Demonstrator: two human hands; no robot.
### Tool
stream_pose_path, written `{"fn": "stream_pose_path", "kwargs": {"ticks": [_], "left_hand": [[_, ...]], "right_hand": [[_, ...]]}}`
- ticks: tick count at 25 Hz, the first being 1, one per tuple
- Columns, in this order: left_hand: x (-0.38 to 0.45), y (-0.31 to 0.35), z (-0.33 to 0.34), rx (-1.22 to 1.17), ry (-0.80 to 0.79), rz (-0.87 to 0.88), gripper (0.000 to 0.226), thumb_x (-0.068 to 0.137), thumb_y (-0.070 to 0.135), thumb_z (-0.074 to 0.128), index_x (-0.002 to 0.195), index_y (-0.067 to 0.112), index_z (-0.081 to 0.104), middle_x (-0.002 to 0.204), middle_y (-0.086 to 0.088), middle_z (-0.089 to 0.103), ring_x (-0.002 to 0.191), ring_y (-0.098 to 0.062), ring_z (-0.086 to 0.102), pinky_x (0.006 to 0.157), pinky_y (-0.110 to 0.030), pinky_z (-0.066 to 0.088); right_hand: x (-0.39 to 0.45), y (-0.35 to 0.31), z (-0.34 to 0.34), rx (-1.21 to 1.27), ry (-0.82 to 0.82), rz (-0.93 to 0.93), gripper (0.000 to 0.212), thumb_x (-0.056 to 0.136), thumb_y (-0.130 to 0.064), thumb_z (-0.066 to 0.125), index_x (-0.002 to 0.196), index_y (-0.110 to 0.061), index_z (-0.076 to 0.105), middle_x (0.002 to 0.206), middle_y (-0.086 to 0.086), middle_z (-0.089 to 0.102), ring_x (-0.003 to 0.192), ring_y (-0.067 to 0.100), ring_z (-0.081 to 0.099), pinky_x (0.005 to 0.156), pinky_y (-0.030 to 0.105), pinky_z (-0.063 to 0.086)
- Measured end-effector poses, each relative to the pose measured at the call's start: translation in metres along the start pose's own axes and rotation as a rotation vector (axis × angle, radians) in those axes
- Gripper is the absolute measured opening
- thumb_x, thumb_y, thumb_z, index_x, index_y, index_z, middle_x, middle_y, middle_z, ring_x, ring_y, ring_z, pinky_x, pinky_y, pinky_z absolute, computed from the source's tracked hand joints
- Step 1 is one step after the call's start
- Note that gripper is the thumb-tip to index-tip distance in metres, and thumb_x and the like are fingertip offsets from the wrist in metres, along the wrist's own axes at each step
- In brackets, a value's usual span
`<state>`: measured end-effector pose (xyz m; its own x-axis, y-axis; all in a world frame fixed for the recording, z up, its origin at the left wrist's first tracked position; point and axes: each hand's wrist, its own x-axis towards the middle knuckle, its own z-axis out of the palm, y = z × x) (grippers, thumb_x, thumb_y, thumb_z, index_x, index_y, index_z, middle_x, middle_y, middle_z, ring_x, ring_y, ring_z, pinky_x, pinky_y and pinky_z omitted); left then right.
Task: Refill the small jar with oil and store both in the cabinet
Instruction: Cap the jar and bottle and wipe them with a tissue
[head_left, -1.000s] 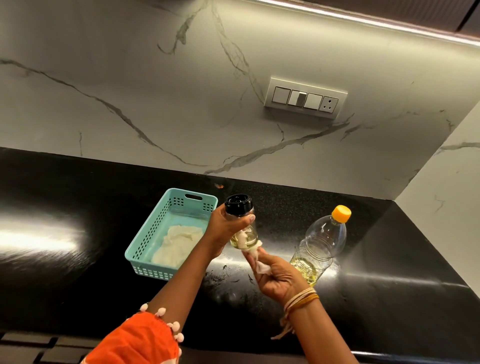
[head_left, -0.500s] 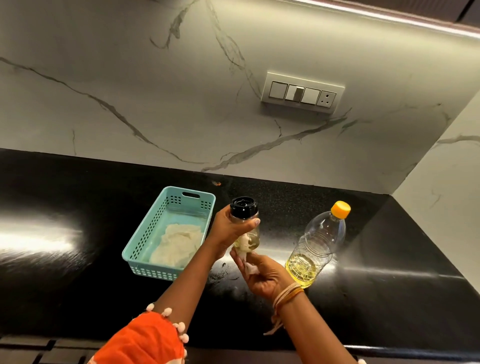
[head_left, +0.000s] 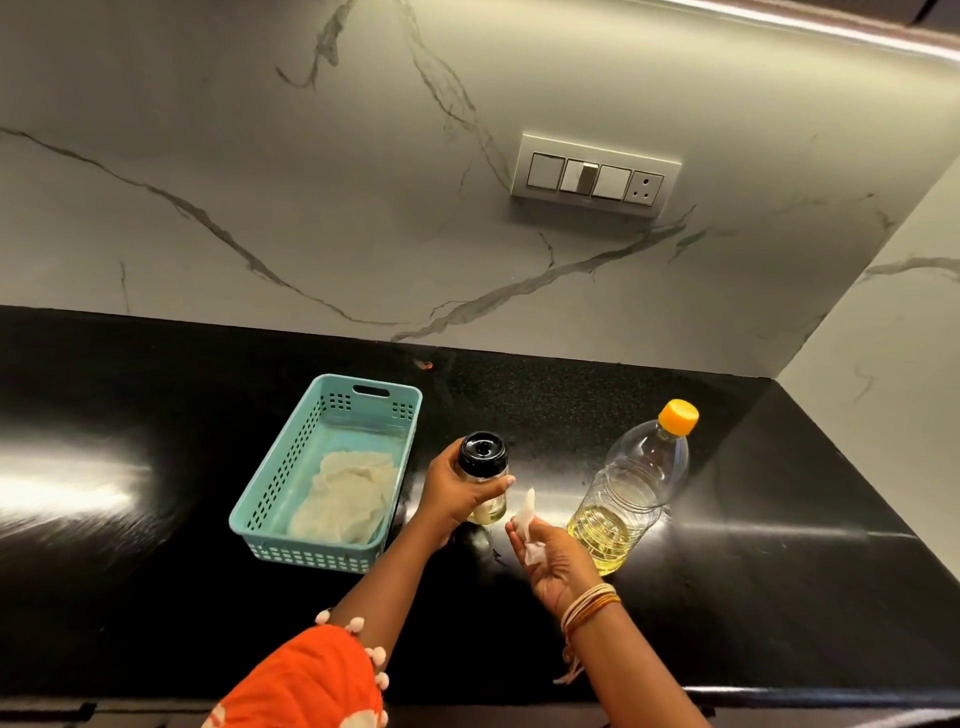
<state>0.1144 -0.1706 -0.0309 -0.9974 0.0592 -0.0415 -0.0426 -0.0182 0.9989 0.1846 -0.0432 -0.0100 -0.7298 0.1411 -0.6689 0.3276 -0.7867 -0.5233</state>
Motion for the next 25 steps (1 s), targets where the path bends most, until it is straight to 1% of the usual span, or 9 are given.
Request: {"fn": "stream_pose_path", "kwargs": {"ticks": [3,10,12,15,19,21,22,24,25], "left_hand": [[0.001,-0.011,0.004,0.050,-0.010,-0.023,0.051,0.052,0.011,0.094,0.092,0.029,0.067,0.088,0.013,0.073,0.082,0.004,0.067,0.071,-0.010,0.050],[-0.001,-0.022,0.012,0.103,-0.002,-0.031,0.062,0.054,0.006,0.093,0.105,0.021,0.062,0.099,0.004,0.070,0.090,-0.006,0.064,0.074,-0.008,0.050],[-0.001,-0.021,0.012,0.117,-0.014,-0.027,0.062,0.054,0.004,0.092,0.107,0.016,0.062,0.102,-0.002,0.070,0.094,-0.012,0.065,0.078,-0.012,0.051],[-0.005,-0.021,0.012,0.128,-0.018,-0.035,0.064,0.055,0.002,0.091,0.112,0.007,0.063,0.109,-0.011,0.070,0.102,-0.022,0.066,0.089,-0.027,0.052],[-0.011,-0.016,0.011,0.174,-0.045,-0.020,0.067,0.056,0.003,0.091,0.116,0.008,0.062,0.111,-0.011,0.069,0.108,-0.025,0.065,0.094,-0.033,0.052],[-0.014,-0.013,0.010,0.227,-0.060,0.008,0.070,0.056,0.004,0.091,0.119,0.011,0.060,0.115,-0.009,0.067,0.111,-0.024,0.063,0.097,-0.033,0.050],[-0.016,-0.011,0.010,0.236,-0.061,0.011,0.073,0.057,0.005,0.090,0.122,0.012,0.057,0.118,-0.008,0.065,0.114,-0.023,0.062,0.098,-0.032,0.049],[-0.023,-0.003,0.010,0.256,-0.054,0.013,0.081,0.059,0.007,0.090,0.130,0.015,0.051,0.125,-0.007,0.060,0.118,-0.022,0.058,0.100,-0.031,0.047],[-0.025,0.003,0.012,0.279,-0.049,0.024,0.083,0.060,0.011,0.090,0.132,0.019,0.049,0.127,-0.006,0.057,0.120,-0.022,0.057,0.101,-0.032,0.046]], "right_hand": [[0.005,0.010,-0.011,-0.035,0.054,0.004,0.037,0.094,0.012,0.039,0.130,0.018,0.040,0.088,0.025,0.054,0.073,0.029,0.055,0.044,0.024,0.054],[0.001,0.011,-0.015,-0.058,0.038,0.024,0.035,0.094,0.010,0.041,0.128,0.014,0.046,0.088,0.023,0.057,0.072,0.026,0.056,0.044,0.020,0.054],[-0.001,0.011,-0.015,-0.061,0.016,0.024,0.036,0.094,0.012,0.038,0.129,0.012,0.047,0.090,0.022,0.057,0.073,0.025,0.055,0.046,0.019,0.054],[-0.003,0.010,-0.014,-0.079,-0.020,0.027,0.040,0.092,0.016,0.034,0.129,0.009,0.049,0.092,0.020,0.059,0.075,0.024,0.056,0.048,0.020,0.055],[-0.005,0.008,-0.018,-0.109,-0.021,0.033,0.043,0.089,0.021,0.033,0.124,0.004,0.051,0.095,0.023,0.059,0.076,0.027,0.058,0.049,0.021,0.057],[-0.008,0.007,-0.019,-0.119,-0.041,0.017,0.044,0.087,0.023,0.033,0.118,0.001,0.055,0.098,0.025,0.059,0.077,0.028,0.059,0.050,0.024,0.057],[-0.011,0.007,-0.020,-0.112,-0.057,0.000,0.040,0.086,0.024,0.035,0.110,0.001,0.058,0.097,0.026,0.059,0.076,0.029,0.060,0.050,0.025,0.058],[-0.018,0.005,-0.021,-0.086,-0.068,-0.057,0.028,0.086,0.023,0.041,0.088,0.001,0.060,0.088,0.025,0.059,0.074,0.030,0.060,0.049,0.026,0.058],[-0.022,0.003,-0.022,-0.075,-0.069,-0.086,0.027,0.086,0.021,0.044,0.079,-0.001,0.057,0.084,0.024,0.059,0.073,0.031,0.061,0.050,0.026,0.058]]}}
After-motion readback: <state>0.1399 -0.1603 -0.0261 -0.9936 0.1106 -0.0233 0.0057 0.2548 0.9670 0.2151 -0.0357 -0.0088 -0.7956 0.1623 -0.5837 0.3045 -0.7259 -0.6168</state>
